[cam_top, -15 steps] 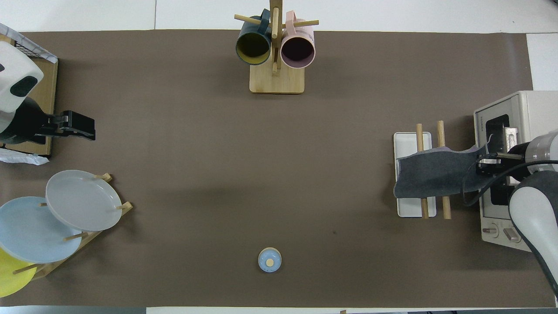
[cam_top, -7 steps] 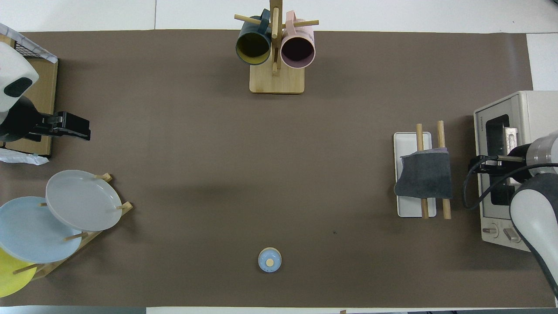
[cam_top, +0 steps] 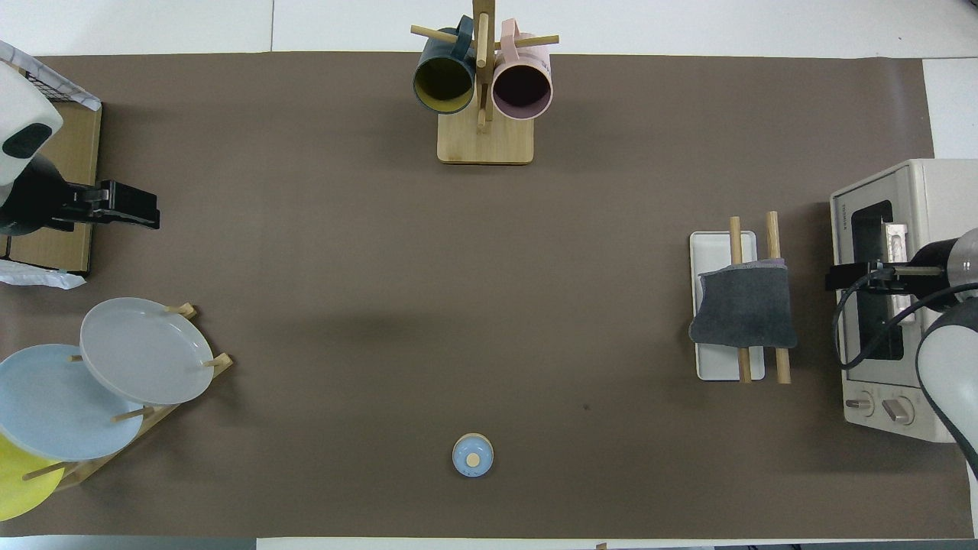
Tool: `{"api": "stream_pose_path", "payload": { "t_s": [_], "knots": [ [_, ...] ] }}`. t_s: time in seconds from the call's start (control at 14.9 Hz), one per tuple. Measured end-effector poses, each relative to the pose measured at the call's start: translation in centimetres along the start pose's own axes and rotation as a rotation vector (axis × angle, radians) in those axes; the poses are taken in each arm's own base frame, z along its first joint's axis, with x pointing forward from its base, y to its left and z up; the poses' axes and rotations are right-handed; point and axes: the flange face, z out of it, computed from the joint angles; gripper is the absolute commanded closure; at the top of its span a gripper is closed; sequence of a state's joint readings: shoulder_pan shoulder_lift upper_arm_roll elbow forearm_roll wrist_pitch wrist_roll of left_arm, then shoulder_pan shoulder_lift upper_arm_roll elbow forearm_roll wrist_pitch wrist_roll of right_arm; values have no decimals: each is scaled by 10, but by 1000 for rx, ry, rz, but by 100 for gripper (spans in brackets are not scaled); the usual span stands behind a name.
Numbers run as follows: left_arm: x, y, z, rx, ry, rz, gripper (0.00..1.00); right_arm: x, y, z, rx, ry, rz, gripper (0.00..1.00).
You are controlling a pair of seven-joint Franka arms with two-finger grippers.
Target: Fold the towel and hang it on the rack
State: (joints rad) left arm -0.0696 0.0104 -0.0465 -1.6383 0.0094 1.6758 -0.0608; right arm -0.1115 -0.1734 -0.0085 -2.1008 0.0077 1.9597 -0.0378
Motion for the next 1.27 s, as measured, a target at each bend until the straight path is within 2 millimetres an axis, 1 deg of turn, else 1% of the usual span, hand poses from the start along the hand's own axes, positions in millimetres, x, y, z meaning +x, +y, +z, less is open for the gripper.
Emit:
{"api": "stream_pose_path", "payload": {
  "t_s": [0.27,0.4,0.67,0.8,0.94,1.07,1.27],
  "knots": [
    [0,-3,0,0,-1,-5,0,13,-23,-41,0,-90,-44,0],
    [0,-3,1,0,-4,-6,0,19,-26,-57,1,-119,-49,0],
    [0,-3,2,1,-6,-6,0,29,-27,-66,2,-139,-52,0],
    [0,-3,2,1,-6,-5,0,30,-36,-70,1,-156,-69,0],
    [0,-3,2,1,-6,-5,0,29,-49,-80,-29,-158,-98,0],
    [0,-3,2,1,-6,-6,0,29,-57,-84,-49,-151,-110,0],
    [0,-3,2,1,-6,-6,0,34,-52,-84,-49,-149,-101,0]
  ]
}}
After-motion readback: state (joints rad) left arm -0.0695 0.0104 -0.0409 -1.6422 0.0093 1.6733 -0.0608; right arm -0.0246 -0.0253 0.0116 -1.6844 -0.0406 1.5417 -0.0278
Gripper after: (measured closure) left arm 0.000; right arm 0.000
